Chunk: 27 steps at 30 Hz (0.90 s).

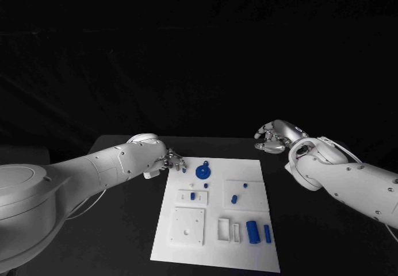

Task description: Assemble the parts on the task board

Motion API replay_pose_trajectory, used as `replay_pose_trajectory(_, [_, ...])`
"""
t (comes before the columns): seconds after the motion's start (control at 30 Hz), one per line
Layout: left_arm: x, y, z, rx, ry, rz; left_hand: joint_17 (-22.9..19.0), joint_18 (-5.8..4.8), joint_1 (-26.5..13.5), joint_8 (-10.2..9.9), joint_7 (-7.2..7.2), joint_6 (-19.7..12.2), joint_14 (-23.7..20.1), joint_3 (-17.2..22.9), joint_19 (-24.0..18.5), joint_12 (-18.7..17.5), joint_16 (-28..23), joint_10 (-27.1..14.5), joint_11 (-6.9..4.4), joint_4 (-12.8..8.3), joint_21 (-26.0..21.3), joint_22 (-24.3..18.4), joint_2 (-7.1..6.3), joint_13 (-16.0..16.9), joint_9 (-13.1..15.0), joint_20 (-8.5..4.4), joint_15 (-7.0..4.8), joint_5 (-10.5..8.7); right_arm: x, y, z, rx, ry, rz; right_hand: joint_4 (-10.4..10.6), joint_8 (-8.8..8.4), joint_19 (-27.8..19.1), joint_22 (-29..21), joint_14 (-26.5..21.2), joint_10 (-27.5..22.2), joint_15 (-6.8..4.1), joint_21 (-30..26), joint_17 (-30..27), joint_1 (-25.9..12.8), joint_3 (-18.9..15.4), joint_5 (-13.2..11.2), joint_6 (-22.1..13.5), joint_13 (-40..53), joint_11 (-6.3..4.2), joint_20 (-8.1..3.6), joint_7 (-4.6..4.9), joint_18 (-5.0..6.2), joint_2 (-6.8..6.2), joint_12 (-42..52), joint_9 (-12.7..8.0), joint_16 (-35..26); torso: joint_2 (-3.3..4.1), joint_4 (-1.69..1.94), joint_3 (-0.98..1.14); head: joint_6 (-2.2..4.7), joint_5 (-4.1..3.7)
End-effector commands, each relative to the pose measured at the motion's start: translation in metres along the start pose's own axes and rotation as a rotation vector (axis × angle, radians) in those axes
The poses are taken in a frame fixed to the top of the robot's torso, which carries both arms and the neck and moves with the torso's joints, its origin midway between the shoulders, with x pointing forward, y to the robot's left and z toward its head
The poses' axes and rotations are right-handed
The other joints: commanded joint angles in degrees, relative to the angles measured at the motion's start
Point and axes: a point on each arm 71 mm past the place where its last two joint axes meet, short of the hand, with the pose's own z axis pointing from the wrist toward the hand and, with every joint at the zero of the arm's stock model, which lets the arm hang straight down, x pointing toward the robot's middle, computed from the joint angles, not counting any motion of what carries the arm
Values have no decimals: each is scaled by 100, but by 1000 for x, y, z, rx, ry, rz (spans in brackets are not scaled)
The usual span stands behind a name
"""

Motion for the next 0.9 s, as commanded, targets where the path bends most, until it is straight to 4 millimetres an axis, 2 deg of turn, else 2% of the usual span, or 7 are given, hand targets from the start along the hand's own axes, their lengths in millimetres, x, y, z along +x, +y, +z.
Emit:
replay_pose_trajectory(0.03, [1,-3,0,22,8,-9,8,61,-23,-36,45,-15,-2,-10,-12,34,21,-11,35,16,28,109,52,9,-5,-528,25,-16,1,1,0,-11,9,-3,7,-23,-13,9,53,14,-3,-24,9,8,-18,27,5,-9,-33,-32,41,393,44,39,-9,-29,3,-4,4,2,1])
replay_pose_trajectory(0.9, [6,-7,3,30,22,-21,12,80,-19,-78,63,-52,-14,-56,-56,54,34,-31,53,-69,60,105,223,34,-34,-505,42,-17,1,4,1,-15,10,-1,8,-23,-9,9,57,17,-4,-25,12,10,-19,28,5,-14,-34,-33,40,393,48,43,-9,-30,2,-2,0,-5,-26])
